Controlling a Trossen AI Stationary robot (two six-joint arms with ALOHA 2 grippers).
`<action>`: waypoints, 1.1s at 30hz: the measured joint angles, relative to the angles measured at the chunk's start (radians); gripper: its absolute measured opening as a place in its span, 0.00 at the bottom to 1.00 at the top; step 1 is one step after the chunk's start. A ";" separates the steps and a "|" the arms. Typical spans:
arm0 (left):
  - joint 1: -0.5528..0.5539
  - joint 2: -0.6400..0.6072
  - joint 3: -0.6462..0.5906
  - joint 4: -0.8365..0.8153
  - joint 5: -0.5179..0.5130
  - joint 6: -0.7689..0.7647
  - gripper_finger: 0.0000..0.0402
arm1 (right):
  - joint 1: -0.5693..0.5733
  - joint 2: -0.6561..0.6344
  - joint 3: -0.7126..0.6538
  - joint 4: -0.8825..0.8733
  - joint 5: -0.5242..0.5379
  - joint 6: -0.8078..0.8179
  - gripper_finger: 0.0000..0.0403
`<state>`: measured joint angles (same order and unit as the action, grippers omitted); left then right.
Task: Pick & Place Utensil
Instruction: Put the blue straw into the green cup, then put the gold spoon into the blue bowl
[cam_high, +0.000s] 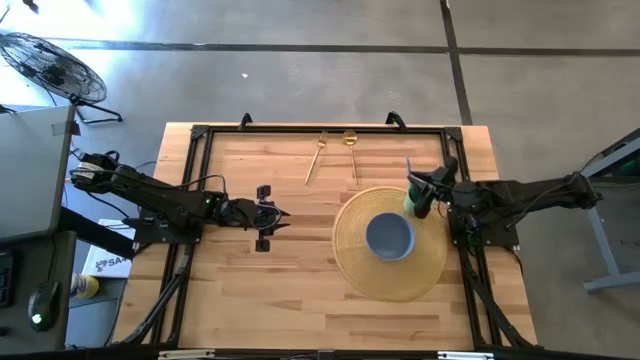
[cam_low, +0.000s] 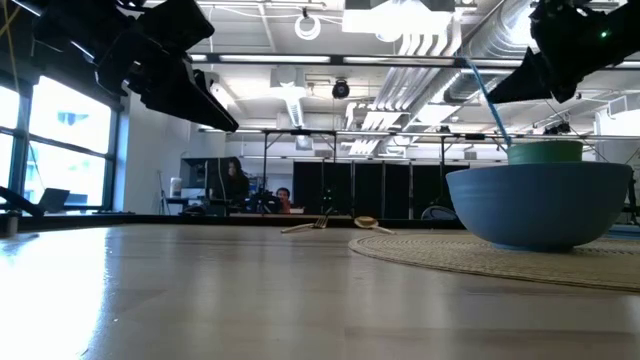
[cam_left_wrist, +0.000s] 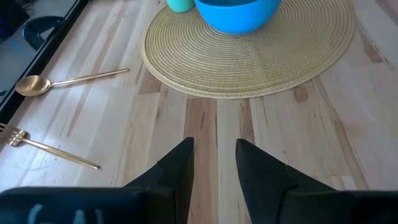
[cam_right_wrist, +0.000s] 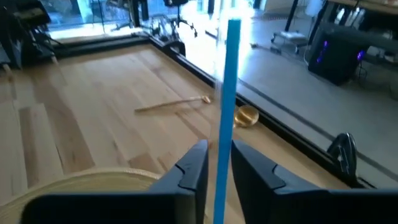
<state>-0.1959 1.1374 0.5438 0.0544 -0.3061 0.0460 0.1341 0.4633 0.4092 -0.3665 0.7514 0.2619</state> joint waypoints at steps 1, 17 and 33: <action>0.000 0.000 0.000 0.000 0.000 0.000 0.29 | 0.000 0.000 0.016 -0.040 0.000 0.026 0.18; 0.000 0.000 0.000 0.011 -0.004 0.011 0.29 | 0.000 0.070 0.394 -0.271 0.073 -0.007 0.44; 0.000 0.000 0.000 0.012 -0.003 0.013 0.29 | -0.004 0.584 0.590 0.134 -0.111 -0.271 0.46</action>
<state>-0.1962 1.1374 0.5438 0.0662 -0.3092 0.0589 0.1303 1.0477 0.9989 -0.2321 0.6403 -0.0086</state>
